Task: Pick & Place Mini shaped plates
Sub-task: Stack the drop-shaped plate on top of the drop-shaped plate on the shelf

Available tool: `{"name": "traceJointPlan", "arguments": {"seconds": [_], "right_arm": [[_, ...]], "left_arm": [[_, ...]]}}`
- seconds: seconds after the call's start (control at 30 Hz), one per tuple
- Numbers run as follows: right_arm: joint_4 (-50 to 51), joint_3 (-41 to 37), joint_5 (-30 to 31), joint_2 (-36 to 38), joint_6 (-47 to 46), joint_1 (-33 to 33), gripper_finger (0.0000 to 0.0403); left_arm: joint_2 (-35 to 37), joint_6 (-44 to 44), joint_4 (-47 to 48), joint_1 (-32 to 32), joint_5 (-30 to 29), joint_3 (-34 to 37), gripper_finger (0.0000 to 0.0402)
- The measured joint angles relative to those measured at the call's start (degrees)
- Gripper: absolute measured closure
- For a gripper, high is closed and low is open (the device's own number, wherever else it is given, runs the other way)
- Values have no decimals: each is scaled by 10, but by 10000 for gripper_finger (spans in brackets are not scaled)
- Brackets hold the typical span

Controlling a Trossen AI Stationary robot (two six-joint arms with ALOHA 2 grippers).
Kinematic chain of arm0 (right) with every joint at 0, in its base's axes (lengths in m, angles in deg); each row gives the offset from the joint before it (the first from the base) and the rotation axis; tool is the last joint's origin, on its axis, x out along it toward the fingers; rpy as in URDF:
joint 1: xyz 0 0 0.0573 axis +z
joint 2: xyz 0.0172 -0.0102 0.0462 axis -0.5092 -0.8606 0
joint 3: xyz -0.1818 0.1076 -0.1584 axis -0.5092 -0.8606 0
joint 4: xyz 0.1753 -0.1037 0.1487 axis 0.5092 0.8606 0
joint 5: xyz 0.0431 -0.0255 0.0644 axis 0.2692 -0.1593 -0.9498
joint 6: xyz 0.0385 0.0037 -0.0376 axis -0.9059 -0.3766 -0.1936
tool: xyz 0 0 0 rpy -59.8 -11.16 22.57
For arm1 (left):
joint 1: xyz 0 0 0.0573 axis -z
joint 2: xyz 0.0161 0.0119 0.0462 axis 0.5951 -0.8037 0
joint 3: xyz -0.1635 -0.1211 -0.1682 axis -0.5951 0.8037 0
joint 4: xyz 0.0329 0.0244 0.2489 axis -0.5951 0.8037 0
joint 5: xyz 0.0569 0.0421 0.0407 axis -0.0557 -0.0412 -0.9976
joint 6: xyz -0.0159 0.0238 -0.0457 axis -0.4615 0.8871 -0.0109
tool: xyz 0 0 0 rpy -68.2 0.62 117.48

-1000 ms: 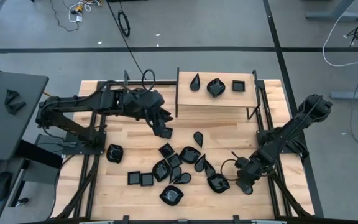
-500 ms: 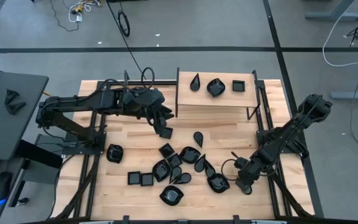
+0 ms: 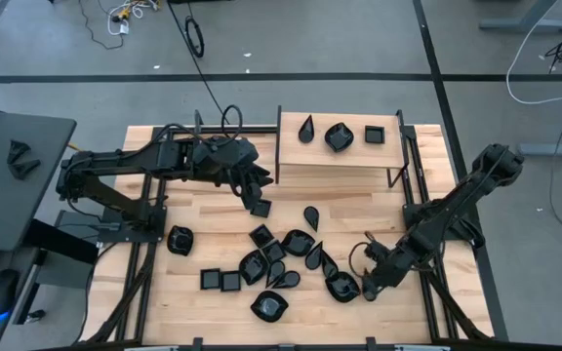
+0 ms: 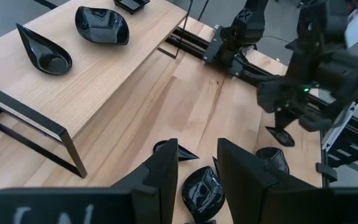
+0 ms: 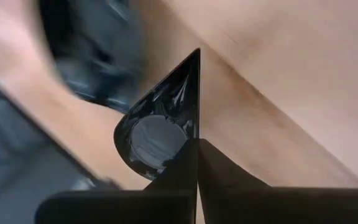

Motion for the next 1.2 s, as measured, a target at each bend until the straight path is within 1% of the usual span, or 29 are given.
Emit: {"name": "traceJointPlan", "arguments": {"seconds": [0.13,0.2,0.27,0.37,0.43,0.57,0.7,0.83,0.97,1.07,1.13,1.2], "right_arm": [[28,44,85,33,-15,-13,401],[56,73,125,42,-14,-30,401],[87,105,158,43,-1,-56,402],[107,147,203,41,35,-104,402],[112,169,223,40,77,-140,402],[110,205,265,41,153,-207,402],[102,231,298,40,215,-256,403],[76,247,309,41,280,-293,403],[57,249,300,40,320,-317,403],[56,249,299,40,329,-326,403],[54,249,299,40,337,-328,403],[49,249,299,40,342,-331,403]], "left_arm": [[-3,0,-9,0,0,2,285],[-7,1,-10,0,0,4,285],[-19,16,-33,0,0,4,284],[-41,62,-65,6,7,4,284],[-59,91,-83,10,8,4,279],[-96,102,-110,15,17,4,251],[-119,97,-120,15,44,4,207],[-139,75,-134,15,39,4,177],[-156,76,-157,20,6,4,176],[-160,87,-173,25,-10,4,186],[-167,91,-190,30,-39,3,194],[-170,91,-181,33,-62,5,202]]}}
